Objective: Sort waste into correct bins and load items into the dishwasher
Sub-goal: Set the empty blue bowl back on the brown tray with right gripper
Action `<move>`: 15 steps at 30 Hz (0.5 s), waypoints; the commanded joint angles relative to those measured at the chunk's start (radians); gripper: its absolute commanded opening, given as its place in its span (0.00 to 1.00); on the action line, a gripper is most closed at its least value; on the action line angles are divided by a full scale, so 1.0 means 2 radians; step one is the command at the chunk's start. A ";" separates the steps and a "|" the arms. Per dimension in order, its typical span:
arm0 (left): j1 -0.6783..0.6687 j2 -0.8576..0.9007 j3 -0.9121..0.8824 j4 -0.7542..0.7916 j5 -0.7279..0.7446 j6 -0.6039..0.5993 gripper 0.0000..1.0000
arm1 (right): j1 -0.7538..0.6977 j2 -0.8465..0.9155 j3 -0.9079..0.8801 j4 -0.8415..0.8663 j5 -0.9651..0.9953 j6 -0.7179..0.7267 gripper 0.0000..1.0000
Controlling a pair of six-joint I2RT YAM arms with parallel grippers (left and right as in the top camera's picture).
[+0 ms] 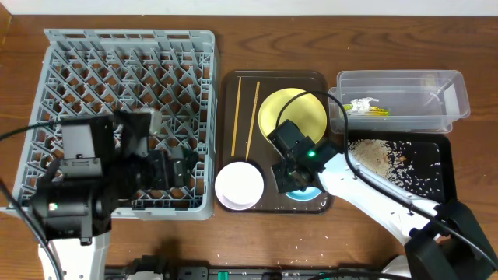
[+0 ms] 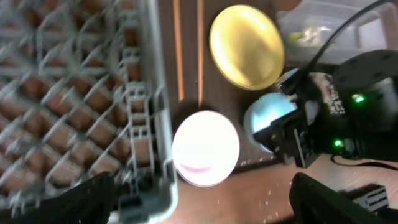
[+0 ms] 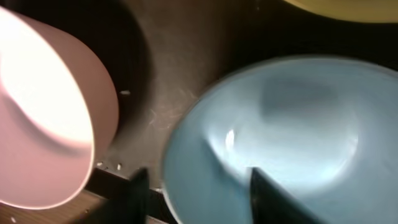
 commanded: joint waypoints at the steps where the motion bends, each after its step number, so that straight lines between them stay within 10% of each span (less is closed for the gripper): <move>1: -0.046 0.025 0.007 0.043 -0.029 -0.025 0.90 | -0.019 -0.047 0.021 -0.010 0.012 0.015 0.71; 15: -0.244 0.393 0.007 0.288 -0.198 -0.047 0.62 | -0.217 -0.257 0.046 -0.060 -0.050 0.009 0.64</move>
